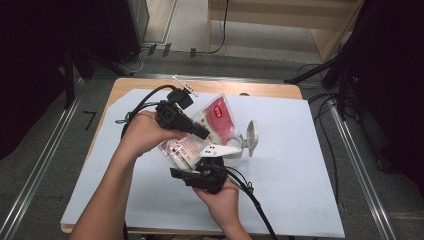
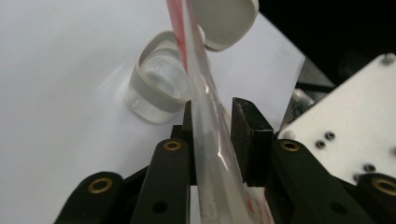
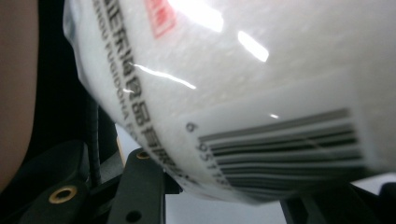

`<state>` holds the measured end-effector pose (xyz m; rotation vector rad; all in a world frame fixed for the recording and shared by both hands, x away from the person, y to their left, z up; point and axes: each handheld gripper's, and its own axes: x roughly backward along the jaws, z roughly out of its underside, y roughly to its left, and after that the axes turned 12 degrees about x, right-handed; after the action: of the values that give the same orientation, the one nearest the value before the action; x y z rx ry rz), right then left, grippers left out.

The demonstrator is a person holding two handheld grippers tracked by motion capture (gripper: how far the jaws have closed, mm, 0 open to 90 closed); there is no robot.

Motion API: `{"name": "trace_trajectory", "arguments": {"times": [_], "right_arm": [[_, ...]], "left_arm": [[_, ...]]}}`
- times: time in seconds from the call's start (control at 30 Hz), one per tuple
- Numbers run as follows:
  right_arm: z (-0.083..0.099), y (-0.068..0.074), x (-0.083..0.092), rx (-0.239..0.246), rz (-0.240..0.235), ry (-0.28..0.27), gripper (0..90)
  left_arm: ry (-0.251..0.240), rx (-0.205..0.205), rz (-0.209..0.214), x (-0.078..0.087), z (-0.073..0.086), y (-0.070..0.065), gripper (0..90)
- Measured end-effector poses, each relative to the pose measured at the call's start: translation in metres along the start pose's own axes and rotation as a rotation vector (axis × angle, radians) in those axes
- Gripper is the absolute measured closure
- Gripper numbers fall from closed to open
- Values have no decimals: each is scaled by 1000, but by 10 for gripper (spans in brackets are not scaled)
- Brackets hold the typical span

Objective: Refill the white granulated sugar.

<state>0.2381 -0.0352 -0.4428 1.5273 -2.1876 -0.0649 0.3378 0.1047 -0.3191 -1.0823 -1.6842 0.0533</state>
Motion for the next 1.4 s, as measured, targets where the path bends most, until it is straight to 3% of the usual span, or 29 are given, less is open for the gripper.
{"name": "trace_trajectory", "arguments": {"times": [0.1,0.17,0.27,0.4,0.6,0.7,0.93,1.2,1.3,1.4], "right_arm": [[-3,2,0,8,10,5,629],[-4,2,-1,12,11,9,628],[-6,3,-4,15,6,19,622],[-9,2,-12,15,12,22,598],[-12,-1,-20,-3,35,27,595],[-13,-2,-23,9,58,36,587],[-18,-3,-31,28,103,15,613],[-21,-3,-28,14,112,-28,585],[-22,-1,-27,27,120,-30,587],[-23,-1,-25,32,128,-30,614]], "left_arm": [[-17,39,30,-2,0,2,802],[-10,73,17,-2,-1,1,806],[-24,79,-10,-5,-1,-4,809],[-29,54,-34,-6,0,-8,825],[-21,55,-27,-6,-3,-2,836],[-6,58,-14,-7,-6,3,841],[62,60,-52,-8,-22,4,844],[135,4,-104,-14,-37,-7,844],[156,21,-98,-16,-42,-8,842],[164,44,-66,-17,-45,-5,834]]}}
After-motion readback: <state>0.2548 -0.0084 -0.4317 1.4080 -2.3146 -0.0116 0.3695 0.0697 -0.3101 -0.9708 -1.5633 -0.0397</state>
